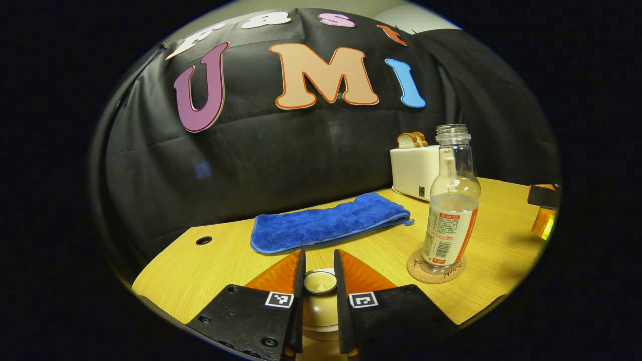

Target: Open the teacup lid with one hand, grasp the water bottle and pour water into the teacup with the other hand; after pouring, place the water bottle on the coaster and then close the teacup lid.

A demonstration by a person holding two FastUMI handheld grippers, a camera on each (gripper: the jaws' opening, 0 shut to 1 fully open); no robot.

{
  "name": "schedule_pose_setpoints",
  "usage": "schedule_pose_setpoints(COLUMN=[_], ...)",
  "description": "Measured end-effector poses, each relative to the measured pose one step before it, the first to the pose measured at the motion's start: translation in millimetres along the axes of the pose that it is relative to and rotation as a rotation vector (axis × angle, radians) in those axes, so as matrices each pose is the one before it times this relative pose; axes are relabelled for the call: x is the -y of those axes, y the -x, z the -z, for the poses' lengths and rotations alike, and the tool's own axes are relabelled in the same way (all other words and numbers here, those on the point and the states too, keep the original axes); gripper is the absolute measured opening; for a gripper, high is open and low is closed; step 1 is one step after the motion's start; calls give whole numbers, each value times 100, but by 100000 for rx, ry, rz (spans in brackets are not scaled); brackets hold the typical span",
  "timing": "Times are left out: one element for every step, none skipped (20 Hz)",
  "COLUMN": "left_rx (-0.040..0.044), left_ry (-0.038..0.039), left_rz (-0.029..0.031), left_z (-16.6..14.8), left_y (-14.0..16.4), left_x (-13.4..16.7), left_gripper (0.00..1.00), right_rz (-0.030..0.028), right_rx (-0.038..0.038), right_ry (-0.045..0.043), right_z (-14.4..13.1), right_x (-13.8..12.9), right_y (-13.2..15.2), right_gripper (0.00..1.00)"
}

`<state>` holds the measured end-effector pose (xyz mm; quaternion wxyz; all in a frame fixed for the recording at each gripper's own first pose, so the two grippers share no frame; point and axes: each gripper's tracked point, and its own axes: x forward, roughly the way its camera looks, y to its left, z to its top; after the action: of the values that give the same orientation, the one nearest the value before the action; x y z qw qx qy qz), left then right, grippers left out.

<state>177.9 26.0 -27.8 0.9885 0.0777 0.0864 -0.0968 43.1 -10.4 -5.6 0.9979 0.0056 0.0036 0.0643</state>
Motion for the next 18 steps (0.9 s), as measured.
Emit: schedule_pose_setpoints(left_rx=[39,211,313,263,215,350,865,491,1790,1759,2384,3040,2914,2975,-1964,200,580,1082], left_ry=[-124,-161,-27,214,64,244,-156,423,29,96,598,769,1150,1178,2073,2628,3706,5010], left_rz=[-8,533,627,137,167,188,-52,468,-702,-401,-1337,-1888,-3075,-2062,-1863,-1713,402,812], left_z=[-48,15,-88,26,-78,-49,-180,38,-311,-281,-441,-327,-441,-570,622,153,-24,-288], left_y=[-17,40,-26,9,40,93,46,157,95,303,297,388,403,310,451,639,851,983], left_x=[-15,143,101,-45,17,35,-29,70,-95,-181,-276,-451,-603,-534,-178,-236,155,438], left_gripper=[25,28,29,29,31,33,33,40,46,55,63,73,82,83,91,93,93,94], right_rz=[-14,19,1,3,3,1,-1,7,8,8,-16,-1,-5,-10,79,1058,865,19], right_rx=[-1,6,18,-26,-3,6,-15,34,-32,48,-29,-11,26,12,-14,-21,136,-55], right_ry=[7,4,3,-7,-5,15,-19,25,-6,-1,23,-20,20,17,22,90,-30,20], right_z=[37,-43,32,-1,-10,-37,41,-25,33,-26,24,-34,6,-32,53,34,-13,-5], right_x=[-16,-12,21,-10,-31,2,24,6,-42,36,-18,5,-9,7,-26,253,144,-95], right_y=[-1,-5,18,-16,7,-16,23,6,-15,-4,-6,8,6,23,6,66,-7,164], right_gripper=[94,94,95,95,95,94,94,99,95,95,95,94,95,95,95,94,97,99])
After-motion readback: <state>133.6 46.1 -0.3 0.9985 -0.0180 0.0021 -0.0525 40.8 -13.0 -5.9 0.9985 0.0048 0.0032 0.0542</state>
